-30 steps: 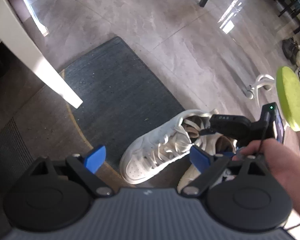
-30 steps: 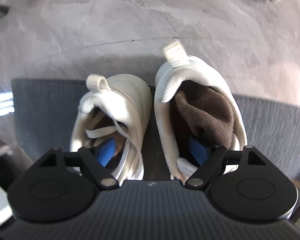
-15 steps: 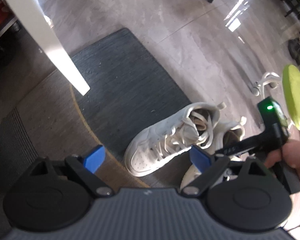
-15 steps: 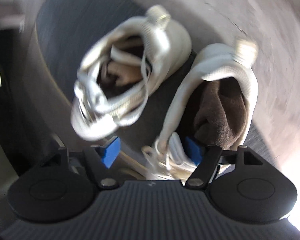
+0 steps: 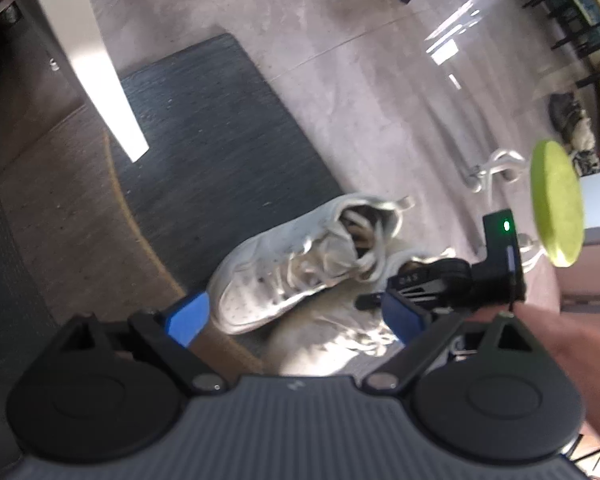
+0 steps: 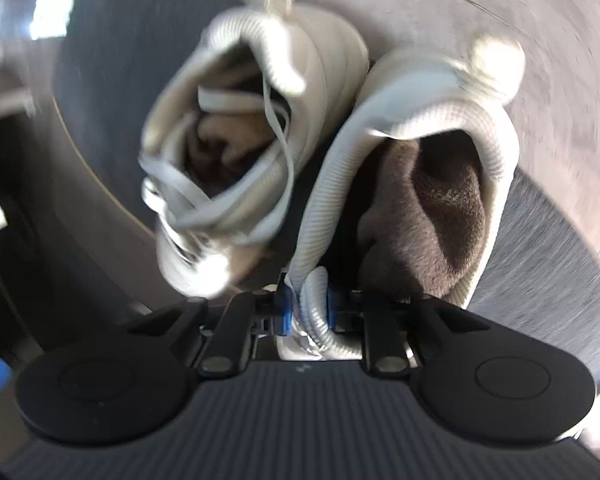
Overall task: Organize scattered shoes
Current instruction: 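Lift the white sneakers off the mat with the right tool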
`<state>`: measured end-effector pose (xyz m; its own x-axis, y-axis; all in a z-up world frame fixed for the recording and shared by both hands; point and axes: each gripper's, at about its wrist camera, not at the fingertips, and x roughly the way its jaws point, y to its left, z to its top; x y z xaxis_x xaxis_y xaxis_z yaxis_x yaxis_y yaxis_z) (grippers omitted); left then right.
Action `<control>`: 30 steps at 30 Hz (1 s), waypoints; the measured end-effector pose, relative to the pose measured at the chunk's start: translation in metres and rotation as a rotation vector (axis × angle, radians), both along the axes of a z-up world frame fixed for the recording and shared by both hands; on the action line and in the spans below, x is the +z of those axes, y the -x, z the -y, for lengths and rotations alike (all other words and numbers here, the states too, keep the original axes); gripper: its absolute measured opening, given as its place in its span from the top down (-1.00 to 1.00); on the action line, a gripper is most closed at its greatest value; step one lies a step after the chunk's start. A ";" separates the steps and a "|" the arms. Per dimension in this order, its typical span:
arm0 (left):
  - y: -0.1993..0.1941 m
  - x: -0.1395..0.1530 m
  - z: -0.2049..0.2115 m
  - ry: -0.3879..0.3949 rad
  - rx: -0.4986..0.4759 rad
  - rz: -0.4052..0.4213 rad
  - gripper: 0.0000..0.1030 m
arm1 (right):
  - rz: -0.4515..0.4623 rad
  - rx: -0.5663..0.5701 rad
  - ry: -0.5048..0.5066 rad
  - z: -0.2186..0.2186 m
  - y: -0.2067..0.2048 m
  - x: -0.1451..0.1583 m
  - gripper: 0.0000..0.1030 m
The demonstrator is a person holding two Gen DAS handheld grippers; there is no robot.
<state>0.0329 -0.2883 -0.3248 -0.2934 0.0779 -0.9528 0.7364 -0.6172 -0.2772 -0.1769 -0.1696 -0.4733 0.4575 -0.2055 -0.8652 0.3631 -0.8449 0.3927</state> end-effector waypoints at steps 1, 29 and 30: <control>0.001 0.000 0.000 -0.003 -0.001 -0.006 -0.85 | -0.050 0.002 0.023 0.001 -0.003 0.005 0.59; 0.014 -0.008 -0.017 0.096 -0.116 0.104 -0.87 | -0.238 -0.609 -0.060 -0.010 -0.020 0.029 -0.20; 0.013 -0.010 -0.018 0.104 -0.125 0.118 -0.87 | -0.247 -0.612 -0.069 -0.010 -0.018 0.026 -0.20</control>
